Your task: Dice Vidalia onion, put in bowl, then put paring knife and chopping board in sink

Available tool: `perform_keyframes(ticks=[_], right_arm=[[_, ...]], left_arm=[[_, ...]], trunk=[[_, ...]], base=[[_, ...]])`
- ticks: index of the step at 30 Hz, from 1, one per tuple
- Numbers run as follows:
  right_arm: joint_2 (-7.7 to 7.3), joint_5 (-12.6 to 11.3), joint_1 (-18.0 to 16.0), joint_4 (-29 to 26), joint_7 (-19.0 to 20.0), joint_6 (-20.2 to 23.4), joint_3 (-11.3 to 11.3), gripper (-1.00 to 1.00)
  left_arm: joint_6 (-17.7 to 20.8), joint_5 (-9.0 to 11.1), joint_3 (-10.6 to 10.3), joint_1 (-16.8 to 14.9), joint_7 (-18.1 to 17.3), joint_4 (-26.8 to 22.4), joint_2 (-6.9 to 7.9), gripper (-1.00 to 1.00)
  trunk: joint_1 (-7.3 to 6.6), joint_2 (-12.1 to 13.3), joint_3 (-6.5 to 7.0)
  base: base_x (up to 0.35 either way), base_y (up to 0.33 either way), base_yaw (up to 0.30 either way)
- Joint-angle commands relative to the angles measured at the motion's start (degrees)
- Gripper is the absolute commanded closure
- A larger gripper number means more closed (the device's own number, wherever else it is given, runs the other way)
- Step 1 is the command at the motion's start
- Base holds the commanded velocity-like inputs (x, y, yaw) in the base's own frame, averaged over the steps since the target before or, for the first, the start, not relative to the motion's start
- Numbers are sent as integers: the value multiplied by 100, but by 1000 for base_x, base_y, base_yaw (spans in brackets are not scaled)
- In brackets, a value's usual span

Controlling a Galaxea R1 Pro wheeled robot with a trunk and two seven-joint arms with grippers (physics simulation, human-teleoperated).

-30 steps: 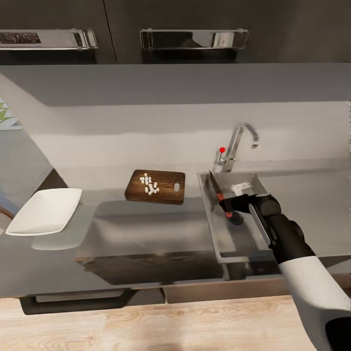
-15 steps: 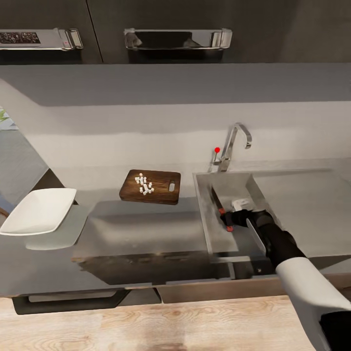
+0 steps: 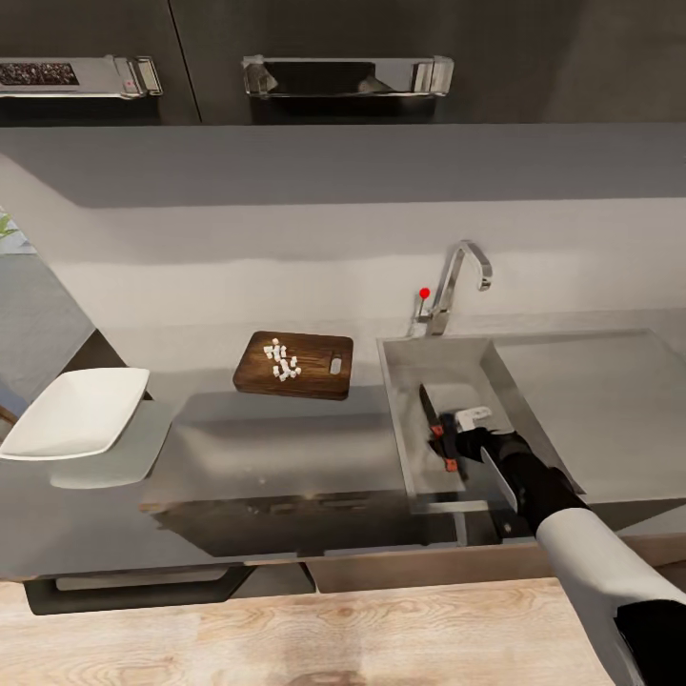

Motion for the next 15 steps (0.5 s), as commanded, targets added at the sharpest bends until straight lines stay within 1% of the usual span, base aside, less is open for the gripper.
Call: perform_keyframes(ticks=[1,4,6,8,9,13,15], right_arm=[[-10,-4,-3,-21,8,28,15,-100],[-9,-11,-3,-94,4,32,12,-100],[-10,-13,-3,-365,5,50,16,-100],[-18,-18,-3,-968,7,120,30,-100],[-20,-20,-3,-1377,7,266,35,-100],[-29,-16,-3,-2835,8,1250,40,-100],[-30,-14,-3,-3193,8,1357,40,-100]], left_arm=[[-3,23,22,3,-17,-10,-5,-100],[-4,25,22,3,-17,-10,-5,-100],[-4,23,22,3,-17,-10,-5,-100],[-1,23,22,3,-17,-10,-5,-100],[-3,23,22,3,-17,-10,-5,-100],[-3,20,22,3,-17,-10,-5,-100],[-4,22,22,3,-17,-10,-5,-100]], trunk=[[3,-10,-9],[3,-10,-9],[3,-10,-9],[3,-10,-9],[3,-10,-9],[3,-10,-9],[3,-10,-9]], base=[[0,0,0],[0,0,0],[0,0,0],[0,0,0],[0,0,0],[0,0,0],[0,0,0]])
